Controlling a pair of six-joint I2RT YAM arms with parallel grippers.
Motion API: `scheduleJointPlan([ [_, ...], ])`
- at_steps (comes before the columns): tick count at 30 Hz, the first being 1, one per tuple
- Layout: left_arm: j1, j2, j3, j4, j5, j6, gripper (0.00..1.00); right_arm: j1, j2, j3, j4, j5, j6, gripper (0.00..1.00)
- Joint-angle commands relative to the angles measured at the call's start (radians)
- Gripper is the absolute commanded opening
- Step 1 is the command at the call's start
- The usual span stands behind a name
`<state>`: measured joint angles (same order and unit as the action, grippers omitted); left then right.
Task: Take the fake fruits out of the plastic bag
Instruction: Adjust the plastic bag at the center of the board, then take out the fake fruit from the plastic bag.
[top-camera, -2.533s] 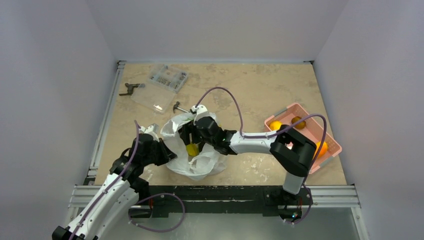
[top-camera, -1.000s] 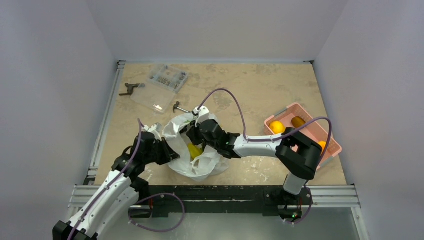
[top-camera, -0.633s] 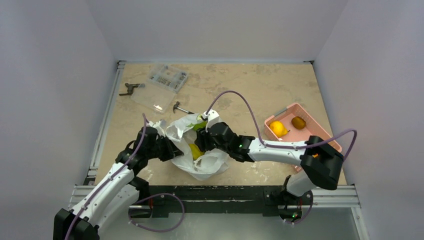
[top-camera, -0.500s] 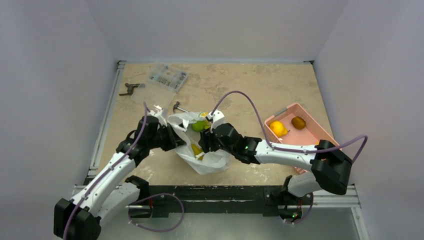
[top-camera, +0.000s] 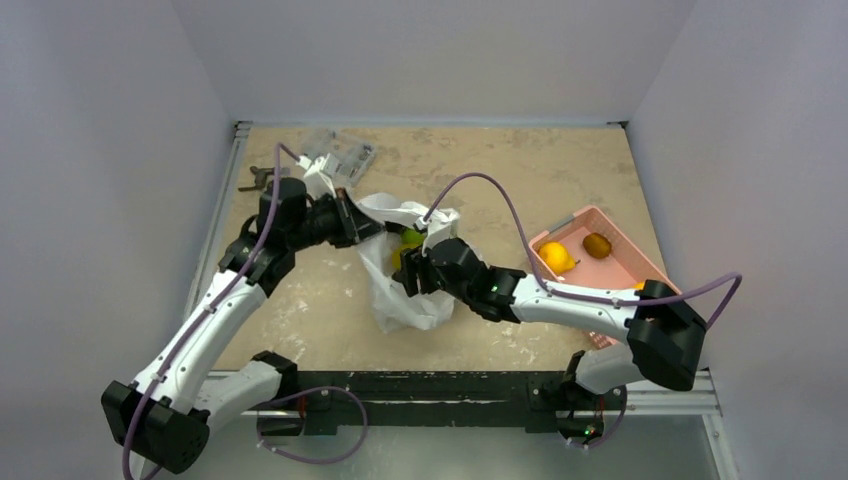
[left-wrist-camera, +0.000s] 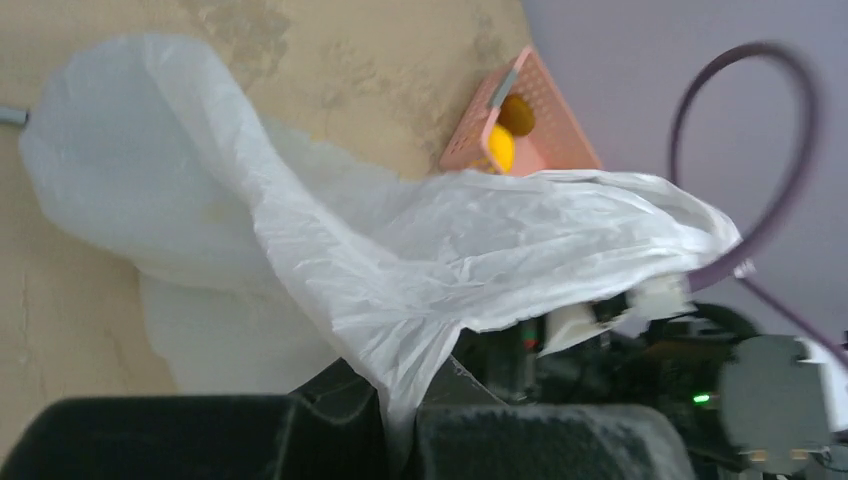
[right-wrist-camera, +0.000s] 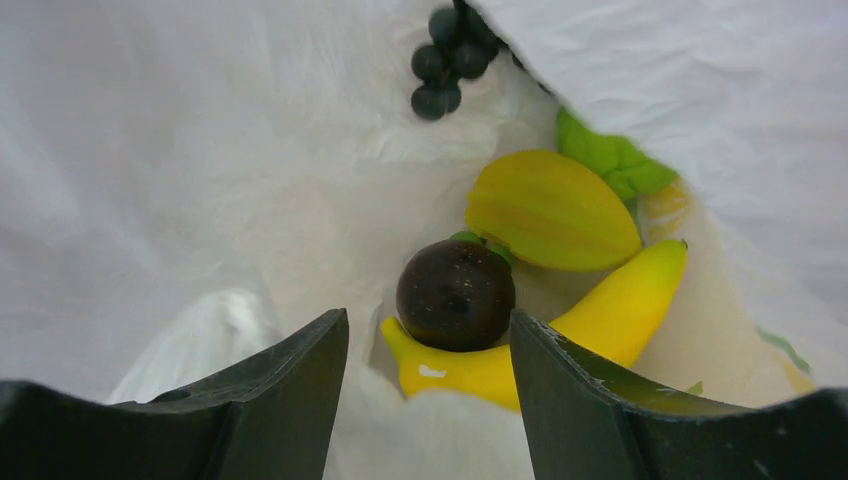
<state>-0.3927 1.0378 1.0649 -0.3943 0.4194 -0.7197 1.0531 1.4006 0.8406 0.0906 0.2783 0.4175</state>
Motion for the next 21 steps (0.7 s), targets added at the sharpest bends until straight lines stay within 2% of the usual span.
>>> scheduleJointPlan([
  [1, 0.007, -0.063, -0.265, -0.008, -0.005, 0.022, 0.00, 0.000, 0.011, 0.000, 0.030, -0.015, -0.020, 0.61],
  [5, 0.006, -0.141, -0.439, -0.071, -0.118, 0.052, 0.00, 0.002, 0.031, -0.029, 0.089, -0.106, -0.023, 0.65],
  [8, 0.006, -0.206, -0.501, -0.116, -0.195, 0.064, 0.00, 0.019, 0.040, -0.085, 0.199, -0.265, -0.012, 0.67],
  [11, 0.006, -0.270, -0.528, -0.153, -0.247, 0.051, 0.00, 0.052, 0.085, -0.137, 0.273, -0.309, 0.005, 0.67],
  [13, 0.007, -0.326, -0.546, -0.167, -0.273, 0.033, 0.00, 0.064, 0.138, -0.139, 0.264, -0.306, 0.016, 0.61],
  [15, 0.006, -0.369, -0.559, -0.185, -0.301, 0.010, 0.00, 0.080, 0.178, -0.153, 0.249, -0.322, 0.040, 0.46],
  [17, 0.006, -0.402, -0.564, -0.197, -0.310, -0.009, 0.00, 0.104, 0.195, -0.198, 0.287, -0.365, 0.066, 0.37],
  [21, 0.006, -0.440, -0.568, -0.207, -0.314, -0.028, 0.00, 0.120, 0.176, -0.271, 0.308, -0.395, 0.111, 0.24],
])
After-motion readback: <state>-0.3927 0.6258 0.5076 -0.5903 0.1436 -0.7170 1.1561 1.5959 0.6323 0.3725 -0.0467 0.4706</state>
